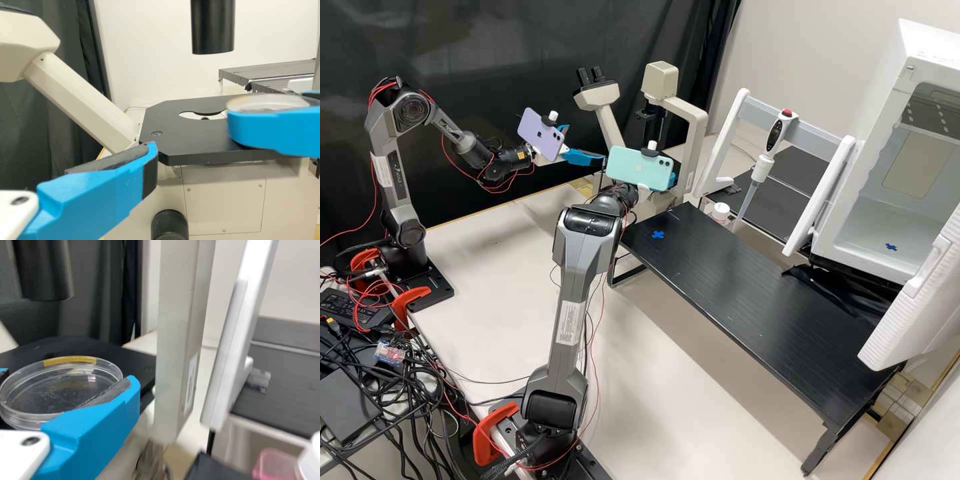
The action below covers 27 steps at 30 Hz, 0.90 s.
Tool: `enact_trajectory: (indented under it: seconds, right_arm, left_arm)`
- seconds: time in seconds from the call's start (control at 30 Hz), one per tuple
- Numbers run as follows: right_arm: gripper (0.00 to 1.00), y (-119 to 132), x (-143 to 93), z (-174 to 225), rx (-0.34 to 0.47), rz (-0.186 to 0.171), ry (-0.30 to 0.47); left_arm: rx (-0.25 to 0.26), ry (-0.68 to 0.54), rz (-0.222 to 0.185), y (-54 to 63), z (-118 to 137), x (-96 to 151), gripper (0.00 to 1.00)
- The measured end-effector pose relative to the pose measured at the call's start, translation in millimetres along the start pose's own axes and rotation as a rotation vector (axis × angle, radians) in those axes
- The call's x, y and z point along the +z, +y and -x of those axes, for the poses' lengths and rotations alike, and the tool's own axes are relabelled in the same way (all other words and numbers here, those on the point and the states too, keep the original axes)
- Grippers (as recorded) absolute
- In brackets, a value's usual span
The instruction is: Move the petri dish to the bench
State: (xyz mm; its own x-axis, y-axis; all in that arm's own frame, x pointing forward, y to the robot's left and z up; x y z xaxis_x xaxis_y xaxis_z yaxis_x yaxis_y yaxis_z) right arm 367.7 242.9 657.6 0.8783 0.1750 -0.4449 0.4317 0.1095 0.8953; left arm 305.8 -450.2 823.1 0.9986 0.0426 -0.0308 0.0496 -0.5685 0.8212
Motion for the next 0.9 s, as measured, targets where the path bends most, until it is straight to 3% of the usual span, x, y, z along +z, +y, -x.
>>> enact_trajectory:
  seconds: [0.23,0.33,0.5,0.9]
  right_arm:
    - [0.00,6,3,49,0.018,0.013,0.076]
    - [0.00,6,18,64,0.025,0.029,0.068]
    - [0.00,8,43,83,0.064,-0.006,0.034]
    - [0.00,9,89,132,0.117,0.043,0.003]
  left_arm:
    - [0.000,0.000,0.000,0.0,0,0,1.00]
    - [0.000,0.000,0.000,0.0,0,0,1.00]
    - [0.000,0.000,0.000,0.0,0,0,1.00]
    - [0.000,0.000,0.000,0.0,0,0,1.00]
